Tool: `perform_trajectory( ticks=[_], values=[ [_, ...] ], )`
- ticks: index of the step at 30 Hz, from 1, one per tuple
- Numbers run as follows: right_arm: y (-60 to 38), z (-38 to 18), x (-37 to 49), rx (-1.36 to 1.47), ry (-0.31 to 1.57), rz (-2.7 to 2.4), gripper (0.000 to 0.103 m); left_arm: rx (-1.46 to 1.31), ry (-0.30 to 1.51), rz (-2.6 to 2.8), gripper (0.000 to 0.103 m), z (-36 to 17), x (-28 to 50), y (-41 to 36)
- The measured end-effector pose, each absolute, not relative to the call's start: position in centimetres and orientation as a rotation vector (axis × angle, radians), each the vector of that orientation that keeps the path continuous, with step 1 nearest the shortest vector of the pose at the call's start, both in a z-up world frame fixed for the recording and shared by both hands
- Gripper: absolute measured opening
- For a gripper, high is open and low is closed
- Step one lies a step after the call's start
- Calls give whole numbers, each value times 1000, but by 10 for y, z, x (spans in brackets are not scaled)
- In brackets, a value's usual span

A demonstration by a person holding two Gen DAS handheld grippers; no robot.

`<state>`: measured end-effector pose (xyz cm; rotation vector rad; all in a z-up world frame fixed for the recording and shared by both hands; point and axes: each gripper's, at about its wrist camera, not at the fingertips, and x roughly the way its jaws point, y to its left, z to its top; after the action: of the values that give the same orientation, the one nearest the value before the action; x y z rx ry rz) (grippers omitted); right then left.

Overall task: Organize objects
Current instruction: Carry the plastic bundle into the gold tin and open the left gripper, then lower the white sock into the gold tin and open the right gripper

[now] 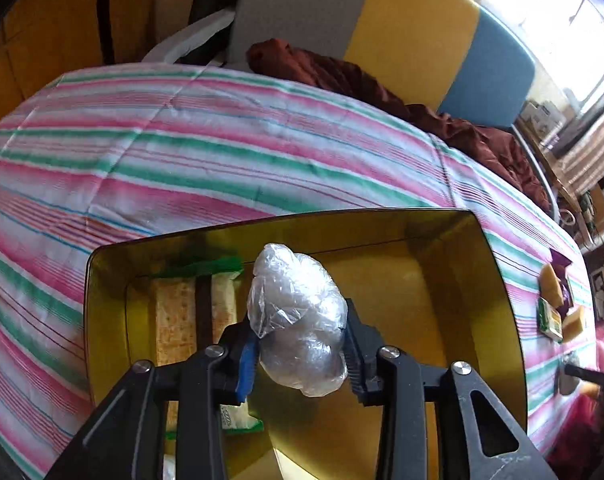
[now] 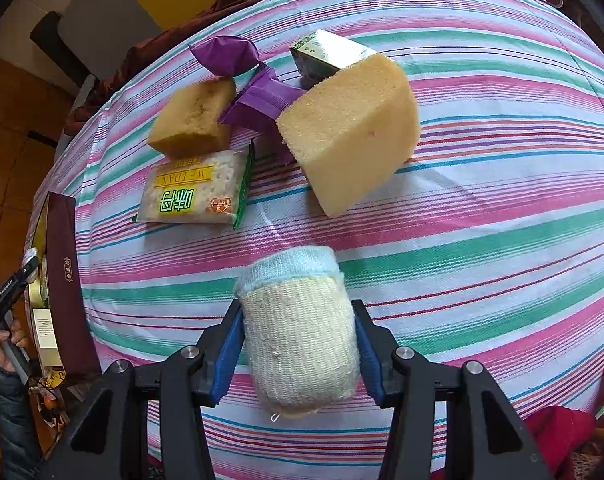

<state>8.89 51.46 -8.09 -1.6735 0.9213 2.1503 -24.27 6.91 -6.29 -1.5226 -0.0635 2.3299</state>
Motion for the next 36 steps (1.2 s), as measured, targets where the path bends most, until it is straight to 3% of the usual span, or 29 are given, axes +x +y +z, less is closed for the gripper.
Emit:
perform_trajectory(
  ticks=[12, 20, 24, 36],
  values=[
    [512, -83, 88, -1689, 899, 2136, 51, -1446, -90, 2435, 46, -51, -225, 39],
    [494, -67, 85, -1646, 746, 2183, 51, -1241, -59, 2567, 63, -16, -164, 13],
    [461, -42, 79, -1587, 612, 2279, 51, -1171, -39, 2608, 72, -3, -136, -4],
    [300, 19, -8, -1568, 438, 2719, 51, -1217, -127, 2655, 75, -14, -97, -52]
  ],
)
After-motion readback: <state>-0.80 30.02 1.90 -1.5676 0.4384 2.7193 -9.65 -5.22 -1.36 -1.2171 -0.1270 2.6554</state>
